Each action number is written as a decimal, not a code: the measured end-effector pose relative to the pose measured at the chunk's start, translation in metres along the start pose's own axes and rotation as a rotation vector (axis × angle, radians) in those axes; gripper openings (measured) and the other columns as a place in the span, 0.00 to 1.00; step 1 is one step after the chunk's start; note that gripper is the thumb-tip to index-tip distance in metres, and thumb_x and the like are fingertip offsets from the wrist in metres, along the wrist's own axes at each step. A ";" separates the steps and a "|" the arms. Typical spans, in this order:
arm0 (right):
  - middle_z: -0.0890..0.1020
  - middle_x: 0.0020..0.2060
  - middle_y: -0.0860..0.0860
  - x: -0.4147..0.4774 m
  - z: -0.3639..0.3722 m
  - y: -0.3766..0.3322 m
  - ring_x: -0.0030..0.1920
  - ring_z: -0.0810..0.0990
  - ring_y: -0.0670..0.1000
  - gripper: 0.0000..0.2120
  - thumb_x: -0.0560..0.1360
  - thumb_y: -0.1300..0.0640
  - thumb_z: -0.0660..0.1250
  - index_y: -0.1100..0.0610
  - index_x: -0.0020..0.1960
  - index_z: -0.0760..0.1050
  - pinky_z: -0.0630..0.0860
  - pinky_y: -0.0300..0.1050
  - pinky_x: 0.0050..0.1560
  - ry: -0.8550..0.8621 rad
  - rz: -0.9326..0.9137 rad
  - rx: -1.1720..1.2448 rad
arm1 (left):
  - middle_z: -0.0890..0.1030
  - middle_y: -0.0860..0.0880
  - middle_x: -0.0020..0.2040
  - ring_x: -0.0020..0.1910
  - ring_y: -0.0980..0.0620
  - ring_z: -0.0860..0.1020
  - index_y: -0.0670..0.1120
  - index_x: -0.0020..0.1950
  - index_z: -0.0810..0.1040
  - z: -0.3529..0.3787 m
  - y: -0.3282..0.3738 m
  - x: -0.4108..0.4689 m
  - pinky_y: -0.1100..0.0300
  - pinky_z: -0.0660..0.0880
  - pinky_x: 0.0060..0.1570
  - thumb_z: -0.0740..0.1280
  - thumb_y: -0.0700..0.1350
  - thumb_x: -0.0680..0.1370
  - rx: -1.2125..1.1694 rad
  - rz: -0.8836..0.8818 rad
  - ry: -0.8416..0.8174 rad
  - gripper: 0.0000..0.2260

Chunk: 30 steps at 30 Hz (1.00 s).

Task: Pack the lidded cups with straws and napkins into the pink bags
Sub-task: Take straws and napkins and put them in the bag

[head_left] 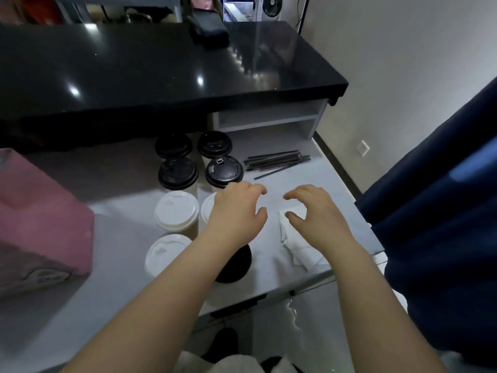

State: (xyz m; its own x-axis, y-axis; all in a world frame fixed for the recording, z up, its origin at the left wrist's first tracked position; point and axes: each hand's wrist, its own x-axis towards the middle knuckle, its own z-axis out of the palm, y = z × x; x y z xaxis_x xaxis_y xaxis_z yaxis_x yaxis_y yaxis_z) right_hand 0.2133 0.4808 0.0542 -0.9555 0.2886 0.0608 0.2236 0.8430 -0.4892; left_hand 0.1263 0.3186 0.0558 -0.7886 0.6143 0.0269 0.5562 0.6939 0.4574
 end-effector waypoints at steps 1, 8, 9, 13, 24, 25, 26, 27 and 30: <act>0.75 0.60 0.44 0.007 -0.006 0.009 0.62 0.69 0.47 0.14 0.75 0.56 0.69 0.49 0.61 0.76 0.69 0.42 0.57 0.015 0.016 -0.003 | 0.74 0.52 0.66 0.66 0.47 0.68 0.52 0.69 0.72 0.003 0.005 0.012 0.50 0.65 0.64 0.63 0.50 0.79 0.012 0.011 -0.015 0.18; 0.76 0.60 0.44 0.052 -0.015 0.071 0.62 0.69 0.48 0.15 0.76 0.56 0.68 0.49 0.62 0.75 0.68 0.42 0.61 -0.046 0.007 0.007 | 0.71 0.48 0.69 0.68 0.44 0.67 0.52 0.73 0.66 0.033 0.034 0.079 0.48 0.66 0.64 0.61 0.50 0.79 0.188 -0.048 -0.237 0.22; 0.76 0.60 0.44 0.062 -0.013 0.081 0.63 0.69 0.48 0.15 0.76 0.55 0.68 0.49 0.62 0.75 0.67 0.42 0.61 -0.067 -0.006 0.007 | 0.71 0.49 0.69 0.68 0.44 0.67 0.52 0.73 0.66 0.039 0.036 0.087 0.48 0.66 0.64 0.61 0.50 0.79 0.189 -0.057 -0.227 0.22; 0.75 0.63 0.45 0.106 -0.005 0.119 0.65 0.68 0.49 0.15 0.77 0.55 0.67 0.49 0.64 0.74 0.68 0.45 0.63 -0.214 -0.067 -0.018 | 0.71 0.49 0.70 0.69 0.45 0.68 0.52 0.72 0.68 0.054 0.040 0.116 0.49 0.67 0.63 0.62 0.49 0.78 0.171 -0.170 -0.175 0.22; 0.70 0.66 0.53 0.229 0.042 0.163 0.66 0.63 0.59 0.23 0.77 0.62 0.60 0.51 0.70 0.68 0.62 0.53 0.63 -0.278 -0.224 -0.251 | 0.71 0.46 0.67 0.67 0.43 0.66 0.49 0.71 0.68 0.107 0.030 0.205 0.47 0.68 0.62 0.63 0.52 0.79 0.243 -0.448 -0.142 0.21; 0.70 0.67 0.53 0.236 0.047 0.164 0.66 0.62 0.59 0.22 0.77 0.61 0.59 0.50 0.70 0.68 0.60 0.53 0.62 -0.279 -0.237 -0.269 | 0.71 0.46 0.67 0.67 0.43 0.66 0.49 0.71 0.69 0.111 0.027 0.211 0.47 0.67 0.62 0.62 0.52 0.79 0.258 -0.452 -0.116 0.20; 0.71 0.66 0.53 0.244 0.052 0.164 0.66 0.62 0.60 0.20 0.78 0.59 0.59 0.50 0.69 0.69 0.59 0.53 0.61 -0.284 -0.249 -0.280 | 0.72 0.47 0.66 0.67 0.43 0.66 0.50 0.70 0.70 0.114 0.024 0.215 0.47 0.66 0.61 0.62 0.52 0.80 0.272 -0.453 -0.090 0.19; 0.72 0.65 0.53 0.251 0.056 0.164 0.66 0.62 0.60 0.18 0.79 0.57 0.59 0.49 0.68 0.71 0.58 0.53 0.61 -0.288 -0.259 -0.286 | 0.72 0.47 0.66 0.67 0.43 0.66 0.50 0.69 0.70 0.118 0.020 0.218 0.47 0.66 0.61 0.62 0.52 0.80 0.280 -0.455 -0.068 0.18; 0.76 0.60 0.53 0.263 0.065 0.165 0.63 0.65 0.60 0.13 0.78 0.53 0.62 0.50 0.60 0.77 0.58 0.53 0.58 -0.262 -0.298 -0.300 | 0.74 0.47 0.65 0.65 0.43 0.68 0.50 0.69 0.71 0.127 0.007 0.222 0.48 0.65 0.60 0.60 0.51 0.81 0.256 -0.472 -0.029 0.16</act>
State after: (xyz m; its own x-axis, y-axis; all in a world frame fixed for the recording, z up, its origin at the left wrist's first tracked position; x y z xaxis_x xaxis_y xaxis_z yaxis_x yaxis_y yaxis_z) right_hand -0.0135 0.6661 -0.0668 -0.9939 -0.0756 -0.0798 -0.0575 0.9762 -0.2092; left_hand -0.0117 0.5075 -0.0485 -0.9628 0.2209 -0.1559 0.1918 0.9644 0.1820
